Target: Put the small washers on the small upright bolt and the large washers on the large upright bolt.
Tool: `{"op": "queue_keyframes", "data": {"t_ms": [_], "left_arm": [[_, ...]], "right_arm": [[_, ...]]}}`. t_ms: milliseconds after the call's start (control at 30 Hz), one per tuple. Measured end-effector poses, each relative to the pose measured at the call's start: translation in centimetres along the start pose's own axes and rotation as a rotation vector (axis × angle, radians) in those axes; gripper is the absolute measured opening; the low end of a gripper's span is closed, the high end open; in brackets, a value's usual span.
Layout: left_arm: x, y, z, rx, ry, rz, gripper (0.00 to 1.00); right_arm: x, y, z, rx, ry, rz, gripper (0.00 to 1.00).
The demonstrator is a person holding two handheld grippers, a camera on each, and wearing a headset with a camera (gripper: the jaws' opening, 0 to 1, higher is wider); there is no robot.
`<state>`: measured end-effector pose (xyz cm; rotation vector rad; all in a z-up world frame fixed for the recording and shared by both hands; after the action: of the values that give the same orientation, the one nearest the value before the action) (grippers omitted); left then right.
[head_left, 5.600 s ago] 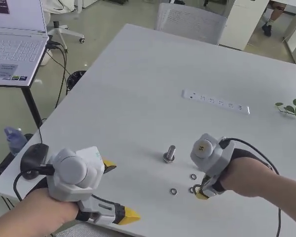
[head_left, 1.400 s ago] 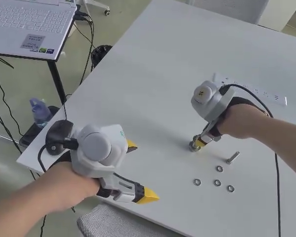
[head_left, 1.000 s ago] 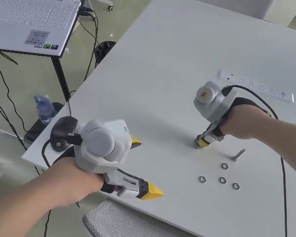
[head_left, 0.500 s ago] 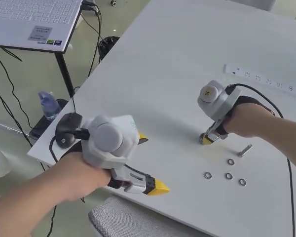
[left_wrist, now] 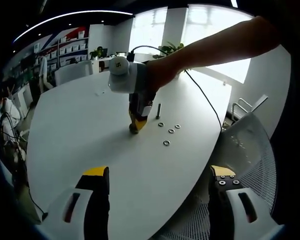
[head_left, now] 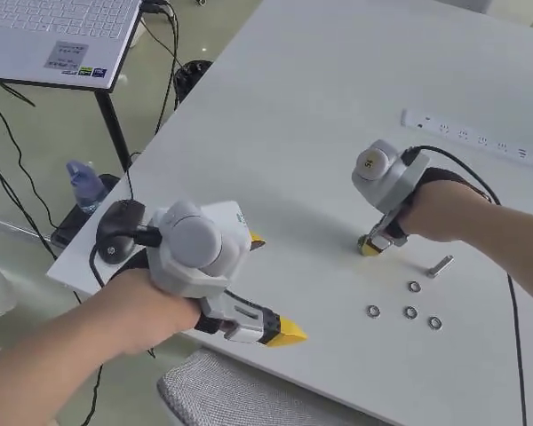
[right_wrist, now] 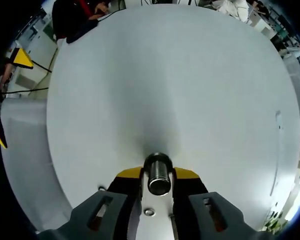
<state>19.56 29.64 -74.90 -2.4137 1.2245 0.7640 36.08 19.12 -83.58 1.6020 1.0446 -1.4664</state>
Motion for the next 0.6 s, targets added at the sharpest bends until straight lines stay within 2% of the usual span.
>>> {"op": "queue_keyframes", "data": {"t_ms": [200,500,600], "left_arm": [[0.03,0.13,0.18,0.002,-0.007,0.007,0.81],[0.18,0.3,0.28,0.002,-0.016,0.014,0.83],[0.23,0.38,0.27,-0.002,-0.014,0.016,0.83]], "right_arm": [[0.01,-0.08,0.0,-0.02,0.0,0.005,0.23],[0.3,0.4,-0.25,0.001,0.008,0.0,0.23],[0.21,0.29,-0.18,-0.012,0.009,-0.002,0.23]]}}
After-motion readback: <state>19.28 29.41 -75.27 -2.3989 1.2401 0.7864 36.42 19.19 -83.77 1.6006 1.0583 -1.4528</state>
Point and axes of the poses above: the centre of the closed fingertips' face, and the gripper's own axes: x roughly forward along the fingers, y roughly to its right, z roughly out of its underside, the point moved 2 cm from there along -x, roughly backward along the fingers, and after that the axes turned 14 degrees about x, right-handed, at the moved point
